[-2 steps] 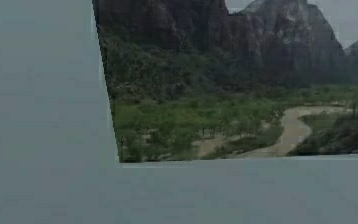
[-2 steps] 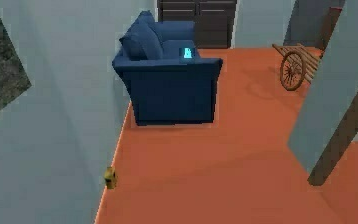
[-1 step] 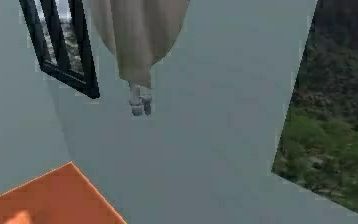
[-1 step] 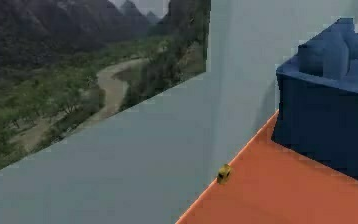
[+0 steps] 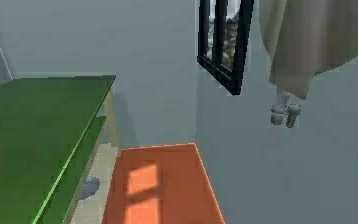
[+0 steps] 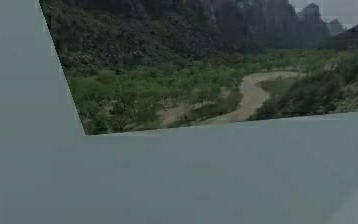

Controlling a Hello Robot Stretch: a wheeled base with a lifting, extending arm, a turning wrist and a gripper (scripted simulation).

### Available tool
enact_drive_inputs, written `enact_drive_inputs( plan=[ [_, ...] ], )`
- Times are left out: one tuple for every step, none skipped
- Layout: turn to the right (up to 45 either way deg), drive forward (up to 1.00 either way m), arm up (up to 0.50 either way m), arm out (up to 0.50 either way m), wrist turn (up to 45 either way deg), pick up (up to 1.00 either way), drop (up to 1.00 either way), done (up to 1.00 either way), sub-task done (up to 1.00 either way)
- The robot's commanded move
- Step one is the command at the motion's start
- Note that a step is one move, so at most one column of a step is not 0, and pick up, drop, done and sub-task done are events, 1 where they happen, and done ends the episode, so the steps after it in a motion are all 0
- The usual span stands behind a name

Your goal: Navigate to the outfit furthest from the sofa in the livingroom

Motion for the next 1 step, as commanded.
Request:
enact_drive_inputs(
  plan=[
    [0.0, 0.20, 0.00, 0.00, 0.0, 0.00, 0.00, 0.00, 0.00]
  ],
)
